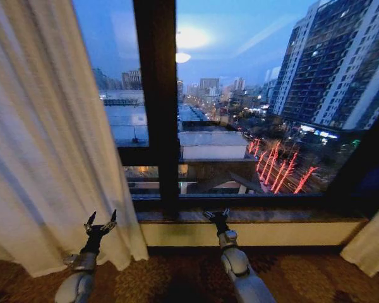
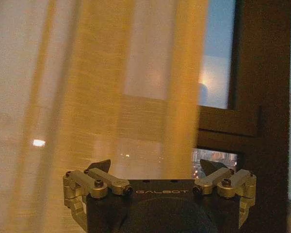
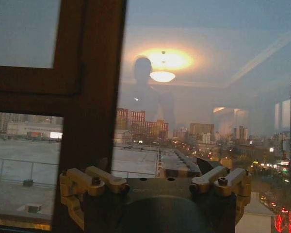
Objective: Open the curtains by pulling them apart, changing their state from closed to fully open.
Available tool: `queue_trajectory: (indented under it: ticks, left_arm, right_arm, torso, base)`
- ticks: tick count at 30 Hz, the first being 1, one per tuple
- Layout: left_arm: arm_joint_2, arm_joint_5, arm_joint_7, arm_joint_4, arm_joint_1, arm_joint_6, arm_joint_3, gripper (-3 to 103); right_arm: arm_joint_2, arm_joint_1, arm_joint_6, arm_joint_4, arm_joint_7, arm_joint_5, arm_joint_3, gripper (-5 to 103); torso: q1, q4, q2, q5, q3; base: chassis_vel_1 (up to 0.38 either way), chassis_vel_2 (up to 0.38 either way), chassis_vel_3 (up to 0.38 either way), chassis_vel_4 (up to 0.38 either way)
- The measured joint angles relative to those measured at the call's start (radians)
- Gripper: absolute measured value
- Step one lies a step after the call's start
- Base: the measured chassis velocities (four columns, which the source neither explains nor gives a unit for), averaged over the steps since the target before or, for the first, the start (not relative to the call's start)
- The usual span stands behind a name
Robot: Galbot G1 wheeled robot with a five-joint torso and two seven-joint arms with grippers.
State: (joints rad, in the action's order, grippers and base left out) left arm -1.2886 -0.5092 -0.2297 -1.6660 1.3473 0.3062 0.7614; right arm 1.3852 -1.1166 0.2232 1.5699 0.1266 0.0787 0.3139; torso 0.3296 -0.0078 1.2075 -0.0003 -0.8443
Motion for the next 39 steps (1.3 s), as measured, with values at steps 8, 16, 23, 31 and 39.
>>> queue_trajectory:
  ticks: [8,16,23,31,39]
  left_arm:
    - [0.000,0.000,0.000,0.000,0.000,0.000,0.000,100]
    - [-0.001,0.000,0.000,0.000,0.000,0.000,-0.001,100]
    - [0.000,0.000,0.000,0.000,0.000,0.000,0.000,100]
    - [0.000,0.000,0.000,0.000,0.000,0.000,0.000,100]
    - [0.000,0.000,0.000,0.000,0.000,0.000,0.000,100]
  right_arm:
    - [0.000,0.000,0.000,0.000,0.000,0.000,0.000,100]
    - [-0.001,0.000,0.000,0.000,0.000,0.000,0.001,100]
    - [0.000,0.000,0.000,0.000,0.000,0.000,0.000,100]
    - [0.000,0.000,0.000,0.000,0.000,0.000,0.000,100]
    - [0.000,0.000,0.000,0.000,0.000,0.000,0.000,100]
  torso:
    - [0.000,-0.0001,0.000,0.0001,0.000]
    - [0.000,-0.0005,0.000,0.0006,0.000]
    - [0.000,0.0000,0.000,-0.0002,0.000]
    - [0.000,-0.0004,0.000,0.0004,0.000]
    - [0.000,-0.0002,0.000,0.0001,0.000]
  base:
    - [0.103,0.099,-0.077,-0.094]
    - [-0.027,-0.028,0.030,0.028]
    - [0.000,0.000,0.000,0.000]
    - [-0.014,-0.010,0.011,0.010]
    - [0.000,0.000,0.000,0.000]
